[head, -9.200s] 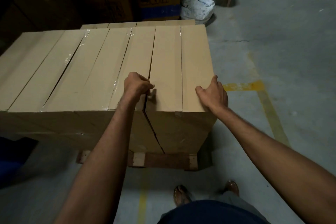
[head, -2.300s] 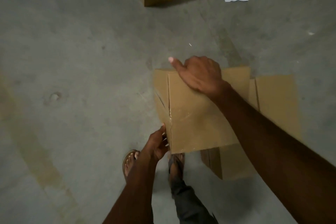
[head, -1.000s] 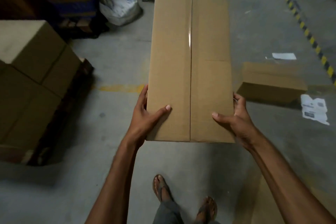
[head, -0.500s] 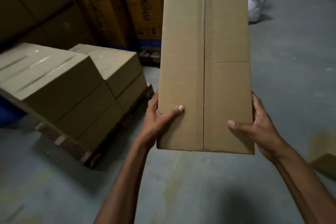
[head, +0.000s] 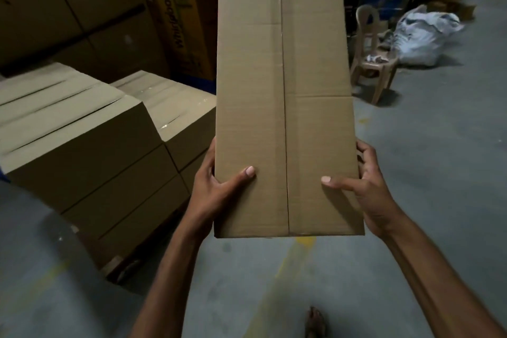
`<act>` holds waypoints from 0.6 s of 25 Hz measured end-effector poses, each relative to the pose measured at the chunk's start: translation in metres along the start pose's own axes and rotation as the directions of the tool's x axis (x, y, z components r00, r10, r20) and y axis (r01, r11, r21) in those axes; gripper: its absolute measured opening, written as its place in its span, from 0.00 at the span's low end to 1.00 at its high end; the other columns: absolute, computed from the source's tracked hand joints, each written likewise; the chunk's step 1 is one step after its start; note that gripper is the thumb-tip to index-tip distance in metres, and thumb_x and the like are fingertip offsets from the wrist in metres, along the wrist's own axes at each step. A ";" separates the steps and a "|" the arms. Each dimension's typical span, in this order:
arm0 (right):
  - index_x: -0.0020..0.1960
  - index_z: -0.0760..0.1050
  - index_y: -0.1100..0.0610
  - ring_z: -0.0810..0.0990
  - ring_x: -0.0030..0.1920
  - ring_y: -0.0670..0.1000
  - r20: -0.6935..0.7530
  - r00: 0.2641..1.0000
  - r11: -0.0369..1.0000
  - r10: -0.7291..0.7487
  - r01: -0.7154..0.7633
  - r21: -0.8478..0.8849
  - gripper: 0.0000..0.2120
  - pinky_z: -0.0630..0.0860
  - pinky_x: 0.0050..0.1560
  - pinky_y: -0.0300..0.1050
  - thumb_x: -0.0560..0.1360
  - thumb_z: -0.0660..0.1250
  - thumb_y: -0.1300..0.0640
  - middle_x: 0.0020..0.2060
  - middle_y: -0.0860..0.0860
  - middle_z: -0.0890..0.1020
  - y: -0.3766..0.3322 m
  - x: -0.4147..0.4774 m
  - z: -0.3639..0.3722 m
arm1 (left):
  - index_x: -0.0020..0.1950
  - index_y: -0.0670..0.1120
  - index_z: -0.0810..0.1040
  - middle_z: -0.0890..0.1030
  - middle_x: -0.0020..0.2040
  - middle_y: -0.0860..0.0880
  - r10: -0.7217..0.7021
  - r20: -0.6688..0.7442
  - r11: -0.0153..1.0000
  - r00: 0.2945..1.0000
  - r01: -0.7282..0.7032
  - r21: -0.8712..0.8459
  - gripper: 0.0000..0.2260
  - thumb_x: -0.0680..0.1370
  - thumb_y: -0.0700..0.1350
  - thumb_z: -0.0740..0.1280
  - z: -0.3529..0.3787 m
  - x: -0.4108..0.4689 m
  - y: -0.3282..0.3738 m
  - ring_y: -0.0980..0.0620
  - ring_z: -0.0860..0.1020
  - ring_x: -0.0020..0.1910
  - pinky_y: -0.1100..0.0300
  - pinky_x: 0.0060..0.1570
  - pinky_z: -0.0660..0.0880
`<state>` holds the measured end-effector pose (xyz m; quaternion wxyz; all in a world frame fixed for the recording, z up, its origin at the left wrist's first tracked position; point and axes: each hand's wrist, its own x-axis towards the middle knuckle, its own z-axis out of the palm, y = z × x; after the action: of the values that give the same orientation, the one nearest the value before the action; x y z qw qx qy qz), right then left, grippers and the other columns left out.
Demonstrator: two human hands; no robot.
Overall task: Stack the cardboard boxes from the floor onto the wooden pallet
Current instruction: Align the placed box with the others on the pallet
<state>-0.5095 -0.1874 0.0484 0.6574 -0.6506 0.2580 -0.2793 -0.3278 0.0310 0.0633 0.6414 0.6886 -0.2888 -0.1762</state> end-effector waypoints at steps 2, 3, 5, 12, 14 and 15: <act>0.74 0.63 0.43 0.81 0.55 0.40 0.060 0.998 0.999 0.024 -0.023 -0.025 0.47 0.79 0.48 0.37 0.60 0.79 0.56 0.62 0.44 0.78 -0.004 0.060 -0.005 | 0.75 0.64 0.68 0.81 0.63 0.56 -0.028 -0.034 0.999 0.999 0.027 -0.018 0.34 0.74 0.49 0.79 0.013 0.045 -0.001 0.52 0.83 0.59 0.50 0.54 0.83; 0.75 0.63 0.43 0.82 0.54 0.39 0.112 0.993 0.999 0.045 -0.041 -0.036 0.47 0.80 0.46 0.37 0.61 0.80 0.56 0.61 0.43 0.79 -0.010 0.092 -0.008 | 0.75 0.63 0.69 0.82 0.63 0.55 -0.052 -0.055 0.998 0.997 0.050 -0.036 0.32 0.74 0.49 0.78 0.020 0.070 0.001 0.51 0.84 0.59 0.50 0.54 0.83; 0.75 0.64 0.43 0.83 0.53 0.40 0.204 0.977 0.996 0.068 -0.056 -0.067 0.44 0.80 0.47 0.37 0.65 0.81 0.58 0.60 0.44 0.81 -0.021 0.154 -0.011 | 0.73 0.60 0.72 0.84 0.61 0.54 -0.092 -0.092 0.995 0.992 0.088 -0.050 0.28 0.75 0.50 0.77 0.027 0.119 0.008 0.51 0.85 0.57 0.52 0.53 0.83; 0.76 0.65 0.52 0.86 0.49 0.44 0.322 0.926 0.981 0.194 -0.173 -0.092 0.34 0.81 0.44 0.37 0.75 0.71 0.70 0.60 0.51 0.82 -0.031 0.351 0.011 | 0.74 0.55 0.72 0.84 0.60 0.52 -0.274 -0.104 0.961 0.956 0.277 0.012 0.31 0.73 0.54 0.77 0.018 0.291 -0.004 0.55 0.86 0.51 0.63 0.43 0.82; 0.81 0.58 0.49 0.85 0.53 0.48 0.347 0.902 0.965 0.256 -0.220 -0.141 0.45 0.82 0.47 0.42 0.72 0.75 0.69 0.64 0.50 0.79 -0.018 0.408 0.020 | 0.76 0.58 0.69 0.82 0.63 0.52 -0.279 -0.107 0.957 0.954 0.285 0.045 0.35 0.72 0.55 0.78 0.008 0.336 -0.022 0.52 0.85 0.54 0.56 0.51 0.82; 0.83 0.54 0.45 0.82 0.55 0.49 0.359 0.887 0.953 0.292 -0.239 -0.184 0.50 0.79 0.50 0.44 0.71 0.76 0.68 0.63 0.47 0.78 -0.014 0.433 0.026 | 0.77 0.59 0.68 0.82 0.64 0.53 -0.275 -0.102 0.958 0.956 0.281 0.057 0.36 0.71 0.55 0.78 0.004 0.356 -0.030 0.52 0.84 0.55 0.54 0.53 0.82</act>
<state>-0.1839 -0.4733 0.0732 0.6816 -0.6937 0.2299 -0.0365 -0.0509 -0.1942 0.0792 0.5980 0.7523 -0.1649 -0.2219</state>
